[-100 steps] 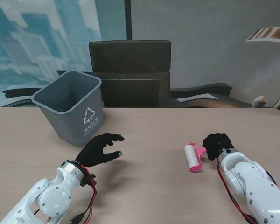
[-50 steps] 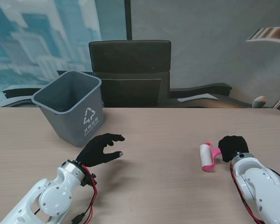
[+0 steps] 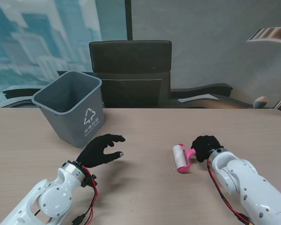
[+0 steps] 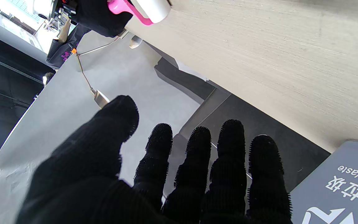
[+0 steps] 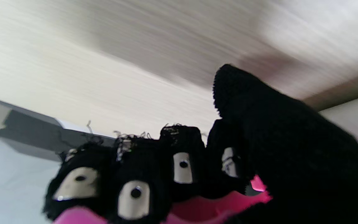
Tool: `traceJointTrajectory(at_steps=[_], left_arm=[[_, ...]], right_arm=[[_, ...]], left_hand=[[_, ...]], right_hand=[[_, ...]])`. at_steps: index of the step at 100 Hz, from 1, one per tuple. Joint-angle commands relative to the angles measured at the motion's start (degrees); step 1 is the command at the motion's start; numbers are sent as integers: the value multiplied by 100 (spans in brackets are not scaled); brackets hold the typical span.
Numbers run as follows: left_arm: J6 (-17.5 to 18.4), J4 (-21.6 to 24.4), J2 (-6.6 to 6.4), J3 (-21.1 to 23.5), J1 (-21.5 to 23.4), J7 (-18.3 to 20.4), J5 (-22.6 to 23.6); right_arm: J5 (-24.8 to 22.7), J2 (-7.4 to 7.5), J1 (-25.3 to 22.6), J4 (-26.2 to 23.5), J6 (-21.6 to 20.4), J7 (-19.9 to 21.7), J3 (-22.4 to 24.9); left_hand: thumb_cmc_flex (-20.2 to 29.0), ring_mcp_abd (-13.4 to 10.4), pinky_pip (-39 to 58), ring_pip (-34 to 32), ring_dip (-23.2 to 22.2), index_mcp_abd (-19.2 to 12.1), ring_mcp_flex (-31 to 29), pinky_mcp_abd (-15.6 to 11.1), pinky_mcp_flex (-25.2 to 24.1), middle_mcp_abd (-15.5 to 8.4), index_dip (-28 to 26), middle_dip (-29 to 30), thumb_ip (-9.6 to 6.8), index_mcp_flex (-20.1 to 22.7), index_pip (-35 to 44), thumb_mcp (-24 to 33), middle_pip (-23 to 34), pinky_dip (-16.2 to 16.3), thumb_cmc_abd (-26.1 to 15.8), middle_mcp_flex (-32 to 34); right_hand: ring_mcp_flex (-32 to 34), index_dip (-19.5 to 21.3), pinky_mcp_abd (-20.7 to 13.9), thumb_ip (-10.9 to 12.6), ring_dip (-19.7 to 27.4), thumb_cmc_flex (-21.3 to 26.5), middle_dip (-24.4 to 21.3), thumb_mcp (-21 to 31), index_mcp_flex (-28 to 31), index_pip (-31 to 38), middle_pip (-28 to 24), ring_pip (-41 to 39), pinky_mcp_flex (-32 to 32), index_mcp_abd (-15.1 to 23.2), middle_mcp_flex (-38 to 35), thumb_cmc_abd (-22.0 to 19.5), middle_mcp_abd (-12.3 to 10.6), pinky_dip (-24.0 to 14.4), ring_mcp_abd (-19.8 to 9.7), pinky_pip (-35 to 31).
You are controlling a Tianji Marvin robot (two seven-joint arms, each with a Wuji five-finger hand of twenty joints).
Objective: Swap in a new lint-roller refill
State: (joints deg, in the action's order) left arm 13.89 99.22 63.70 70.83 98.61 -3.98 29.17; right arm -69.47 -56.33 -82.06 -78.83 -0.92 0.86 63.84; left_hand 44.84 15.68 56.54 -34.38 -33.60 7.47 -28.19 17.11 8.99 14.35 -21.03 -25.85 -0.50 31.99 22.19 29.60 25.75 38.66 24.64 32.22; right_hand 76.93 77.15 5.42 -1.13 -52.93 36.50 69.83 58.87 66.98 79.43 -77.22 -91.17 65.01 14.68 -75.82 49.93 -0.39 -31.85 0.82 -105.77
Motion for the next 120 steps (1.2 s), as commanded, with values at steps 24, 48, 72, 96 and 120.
traceJointTrajectory(at_steps=[24,48,72,96,120], left_arm=[[-10,27,16,9,25,101,-25],[27,53,15,45,63,76,15],[17,48,14,28,52,86,7],[3,32,12,9,33,104,-2],[-9,14,11,-15,8,114,-14]], right_arm=[[739,-255,498,86,-150,141,-856],[791,-262,518,92,-135,145,-900],[217,-166,231,116,-129,181,-401],[-590,-69,-213,133,75,129,351],[-1217,-28,-617,173,553,-51,979]], left_hand=[[162,-27,93,-104,-65,-68,100,-43,-13,24,-65,79,-115,113,87,16,69,85,-184,131],[161,-29,98,-109,-66,-67,92,-43,-7,27,-65,79,-118,114,88,9,69,87,-190,134],[167,-25,99,-109,-66,-68,93,-39,-9,26,-65,78,-120,111,88,2,69,87,-195,131],[168,-29,97,-107,-65,-72,96,-42,-11,17,-66,78,-122,113,91,-4,68,86,-201,128],[175,-24,97,-106,-65,-66,97,-45,-11,25,-66,79,-124,110,89,-9,68,85,-206,127]], right_hand=[[-88,82,-744,-245,-96,23,-28,213,142,-43,-89,-827,354,-120,-211,103,696,-65,-2001,-964],[-88,83,-744,-256,-80,17,-34,206,130,-58,-77,-825,353,-122,-201,100,697,-62,-1999,-965],[-88,86,-744,-262,-66,20,-36,201,129,-62,-73,-822,353,-123,-194,96,698,-60,-1994,-966],[-89,89,-741,-266,-51,22,-38,195,125,-66,-67,-821,351,-122,-185,89,698,-55,-1989,-956],[-89,90,-734,-268,-36,27,-41,190,120,-70,-60,-823,349,-125,-177,92,705,-48,-1969,-944]])
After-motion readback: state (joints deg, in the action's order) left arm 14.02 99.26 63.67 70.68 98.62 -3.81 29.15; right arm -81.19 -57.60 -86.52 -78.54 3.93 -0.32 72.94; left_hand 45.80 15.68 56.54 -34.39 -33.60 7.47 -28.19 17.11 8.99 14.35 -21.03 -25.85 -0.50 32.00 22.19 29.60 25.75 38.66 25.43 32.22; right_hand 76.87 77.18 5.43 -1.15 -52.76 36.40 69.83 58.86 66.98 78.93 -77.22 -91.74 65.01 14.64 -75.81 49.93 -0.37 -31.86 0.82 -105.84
